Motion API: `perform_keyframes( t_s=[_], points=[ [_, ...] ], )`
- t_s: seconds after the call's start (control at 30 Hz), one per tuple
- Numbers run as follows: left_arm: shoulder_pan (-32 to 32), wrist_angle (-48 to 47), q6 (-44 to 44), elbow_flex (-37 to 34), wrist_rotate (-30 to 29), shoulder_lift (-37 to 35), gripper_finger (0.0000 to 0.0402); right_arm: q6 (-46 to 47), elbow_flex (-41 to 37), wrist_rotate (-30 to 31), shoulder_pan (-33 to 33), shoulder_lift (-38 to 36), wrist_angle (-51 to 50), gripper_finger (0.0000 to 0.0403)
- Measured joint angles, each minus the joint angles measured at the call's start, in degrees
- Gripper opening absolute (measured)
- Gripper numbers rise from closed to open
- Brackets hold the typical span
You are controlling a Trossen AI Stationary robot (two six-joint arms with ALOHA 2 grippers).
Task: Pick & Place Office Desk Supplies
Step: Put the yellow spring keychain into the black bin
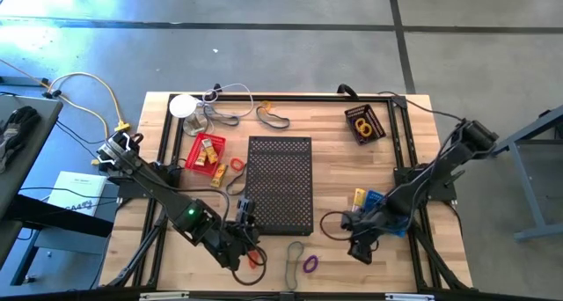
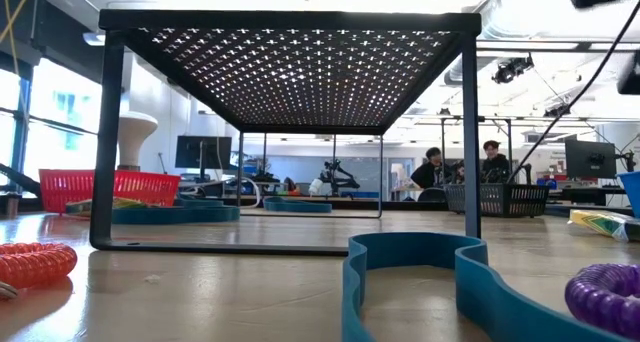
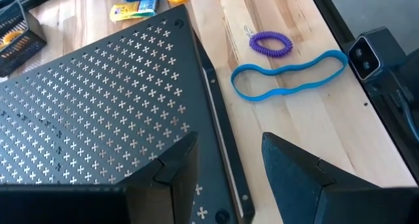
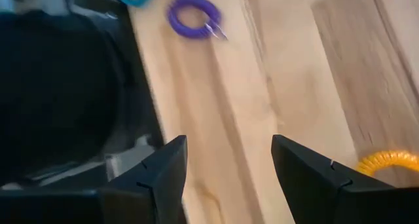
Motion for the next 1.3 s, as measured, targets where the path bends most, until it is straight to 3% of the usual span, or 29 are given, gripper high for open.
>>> perform_keyframes(
  t_s=[0.37, 0.77, 1.1, 1.3],
  points=[
    [0.44, 0.05, 0.27, 0.0, 0.07, 0.0, 0.0159, -3.34, -0.01, -0.98, 0.0, 8.44, -4.96, 0.0211],
    [0.43, 0.11, 0.4, 0.0, 0.17, 0.0, 0.0159, -3.27, -0.02, 1.86, 0.0, 8.58, -15.72, 0.0211],
    [0.44, 0.07, 0.42, 0.0, 0.15, 0.0, 0.0159, -3.29, -0.11, 4.87, 1.59, 8.82, -15.99, 0.0211],
    [0.44, -0.26, 0.01, 0.0, 0.15, 0.0, 0.0159, -4.1, 0.13, 4.68, 2.68, 12.81, -15.67, 0.0211]
  ],
)
